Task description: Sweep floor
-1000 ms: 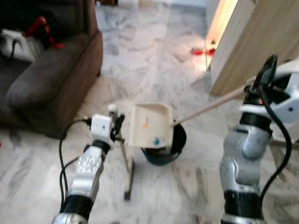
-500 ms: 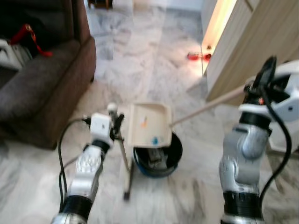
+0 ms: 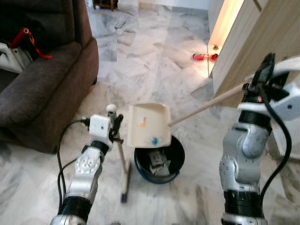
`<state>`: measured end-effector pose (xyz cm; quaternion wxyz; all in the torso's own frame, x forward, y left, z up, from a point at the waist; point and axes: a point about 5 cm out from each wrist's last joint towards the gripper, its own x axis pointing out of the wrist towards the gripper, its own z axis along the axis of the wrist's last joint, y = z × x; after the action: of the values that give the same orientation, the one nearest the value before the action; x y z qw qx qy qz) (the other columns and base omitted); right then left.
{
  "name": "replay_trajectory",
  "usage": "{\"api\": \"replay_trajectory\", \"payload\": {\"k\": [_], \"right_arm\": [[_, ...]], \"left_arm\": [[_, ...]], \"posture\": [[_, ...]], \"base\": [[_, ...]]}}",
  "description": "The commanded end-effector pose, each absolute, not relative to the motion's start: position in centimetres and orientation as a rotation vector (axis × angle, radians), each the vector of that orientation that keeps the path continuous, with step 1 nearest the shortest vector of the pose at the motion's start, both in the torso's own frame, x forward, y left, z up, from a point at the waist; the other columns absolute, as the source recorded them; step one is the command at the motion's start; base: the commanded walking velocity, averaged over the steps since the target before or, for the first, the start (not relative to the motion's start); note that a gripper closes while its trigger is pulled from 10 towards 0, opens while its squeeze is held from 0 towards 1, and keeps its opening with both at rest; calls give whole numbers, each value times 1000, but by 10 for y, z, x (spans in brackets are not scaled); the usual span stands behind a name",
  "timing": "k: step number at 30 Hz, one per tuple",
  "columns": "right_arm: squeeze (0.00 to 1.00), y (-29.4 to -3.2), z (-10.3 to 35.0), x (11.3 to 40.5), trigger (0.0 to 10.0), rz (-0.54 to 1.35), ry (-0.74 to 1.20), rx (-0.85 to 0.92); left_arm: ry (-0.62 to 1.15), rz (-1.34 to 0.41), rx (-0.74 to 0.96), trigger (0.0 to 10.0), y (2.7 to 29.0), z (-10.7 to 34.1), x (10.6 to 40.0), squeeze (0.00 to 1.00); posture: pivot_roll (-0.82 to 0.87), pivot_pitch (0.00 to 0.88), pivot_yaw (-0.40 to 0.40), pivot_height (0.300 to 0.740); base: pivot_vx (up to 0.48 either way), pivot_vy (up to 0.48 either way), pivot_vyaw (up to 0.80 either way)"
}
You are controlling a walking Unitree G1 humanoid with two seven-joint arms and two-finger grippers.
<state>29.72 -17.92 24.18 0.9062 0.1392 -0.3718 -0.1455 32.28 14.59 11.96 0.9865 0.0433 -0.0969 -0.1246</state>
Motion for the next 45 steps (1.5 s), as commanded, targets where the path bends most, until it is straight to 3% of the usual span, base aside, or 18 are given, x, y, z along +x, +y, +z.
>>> {"api": "replay_trajectory", "payload": {"k": [1,11,26,32,45], "right_arm": [[0,-173,262,289,10000,-256,-880,273],[0,-166,270,286,10000,-218,-926,199],[0,-114,276,275,10000,-9,-1028,-82],[0,-93,273,268,10000,60,-1048,-114],[0,-77,277,259,10000,112,-1124,-239]], "left_arm": [[-240,-264,79,10000,141,128,323,0],[-239,-269,77,10000,140,127,322,0],[-238,-274,73,10000,140,127,322,0],[-241,-276,67,10000,139,127,322,0],[-244,-281,62,10000,138,127,322,0]], "posture": [[117,121,-53,740],[119,122,-55,740],[115,123,-56,740],[117,123,-58,740],[115,123,-60,740]], "base": [[0,0,0],[0,0,0],[0,0,0],[0,0,0],[0,0,0]]}}
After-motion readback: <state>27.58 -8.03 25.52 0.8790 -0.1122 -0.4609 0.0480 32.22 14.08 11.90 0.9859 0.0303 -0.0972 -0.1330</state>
